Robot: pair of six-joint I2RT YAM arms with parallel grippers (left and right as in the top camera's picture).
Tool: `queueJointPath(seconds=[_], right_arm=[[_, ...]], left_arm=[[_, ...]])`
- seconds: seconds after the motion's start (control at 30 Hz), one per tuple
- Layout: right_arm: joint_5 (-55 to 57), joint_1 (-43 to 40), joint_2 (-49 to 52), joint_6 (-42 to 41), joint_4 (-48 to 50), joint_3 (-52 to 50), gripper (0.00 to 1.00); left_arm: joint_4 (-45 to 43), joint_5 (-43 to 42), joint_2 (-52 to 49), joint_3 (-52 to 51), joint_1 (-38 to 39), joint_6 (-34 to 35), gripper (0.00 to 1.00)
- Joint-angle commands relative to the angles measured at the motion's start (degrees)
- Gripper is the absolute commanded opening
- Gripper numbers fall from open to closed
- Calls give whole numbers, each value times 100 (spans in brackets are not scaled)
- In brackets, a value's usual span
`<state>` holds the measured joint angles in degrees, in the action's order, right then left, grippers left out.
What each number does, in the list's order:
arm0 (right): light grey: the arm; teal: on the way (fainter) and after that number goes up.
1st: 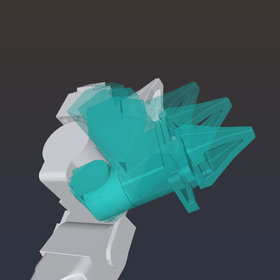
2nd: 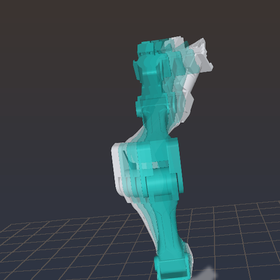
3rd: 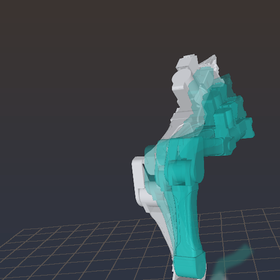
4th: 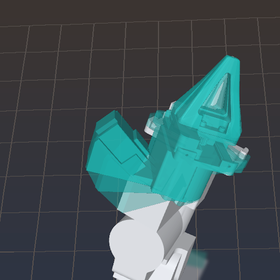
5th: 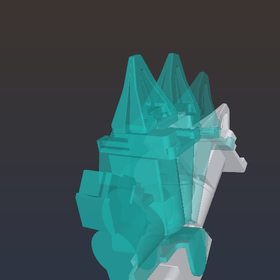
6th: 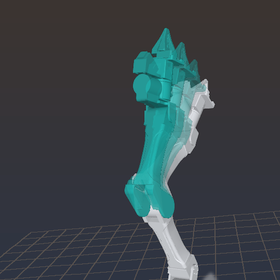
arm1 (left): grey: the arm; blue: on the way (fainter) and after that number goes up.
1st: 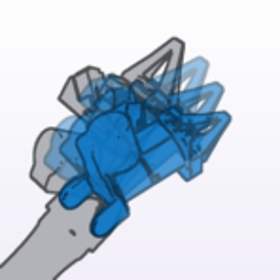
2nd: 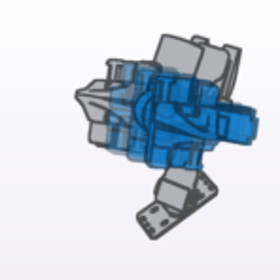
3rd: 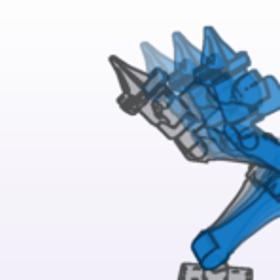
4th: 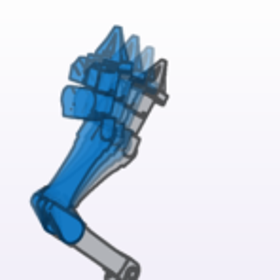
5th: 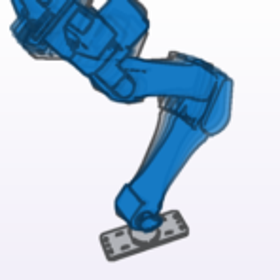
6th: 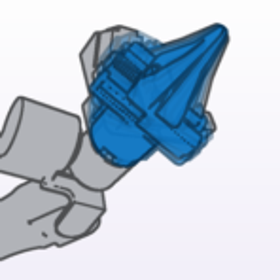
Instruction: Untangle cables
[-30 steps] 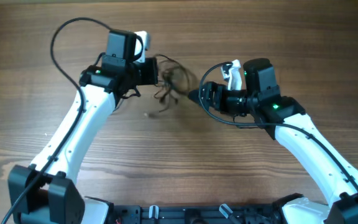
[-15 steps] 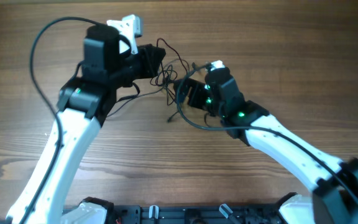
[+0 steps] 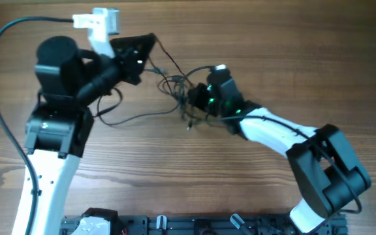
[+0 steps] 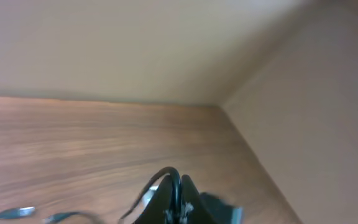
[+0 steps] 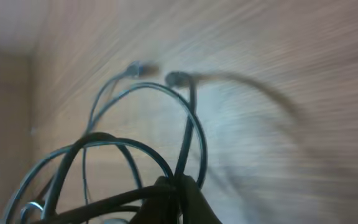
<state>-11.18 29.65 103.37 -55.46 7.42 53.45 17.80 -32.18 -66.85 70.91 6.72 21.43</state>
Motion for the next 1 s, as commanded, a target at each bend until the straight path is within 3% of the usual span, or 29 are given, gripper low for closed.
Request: queueJointPath(seconds=[0.0, 0.13, 0.23, 0.33, 0.37, 0.47, 0.53, 0.63, 0.73, 0.83, 0.97], right_arm=[[251, -1093, -177, 549, -975, -142, 4], [214, -2310, -767, 1729, -1967, -142, 7], [160, -2774, -1056, 2188, -2347, -142, 22], [-597, -2951, -1268, 3093, -2430, -142, 45], [-741, -2951, -1298, 3241, -2417, -142, 61], [-754, -2951, -1362, 3285, -2417, -133, 91], [-828, -2946, -1399, 3285, -2415, -133, 94], [-881, -2946, -1397, 3294, -2441, -133, 100], [-726, -2949, -1397, 3281, -2430, -133, 100], [-645, -2946, -1353, 3521, -2092, -133, 96], [-984, -2938, -990, 3598, -1506, -136, 77]], left_arm=[[-181, -81, 396, 138, -1123, -125, 4], [-2, -223, 396, 138, -2107, -105, 4], [4, -341, 385, 138, -2319, -105, 4], [129, -466, 317, 138, -2267, -83, 4], [221, -535, 251, 138, -2197, -85, 6], [621, -575, -70, 138, -1803, -83, 19], [892, -575, -341, 138, -1460, -48, 47], [1060, -573, -874, 136, -831, 50, 59], [981, -485, -1709, 138, -50, 483, 79], [874, -378, -2481, 138, 409, 525, 88], [527, -378, -3189, 138, 726, 1067, 90]])
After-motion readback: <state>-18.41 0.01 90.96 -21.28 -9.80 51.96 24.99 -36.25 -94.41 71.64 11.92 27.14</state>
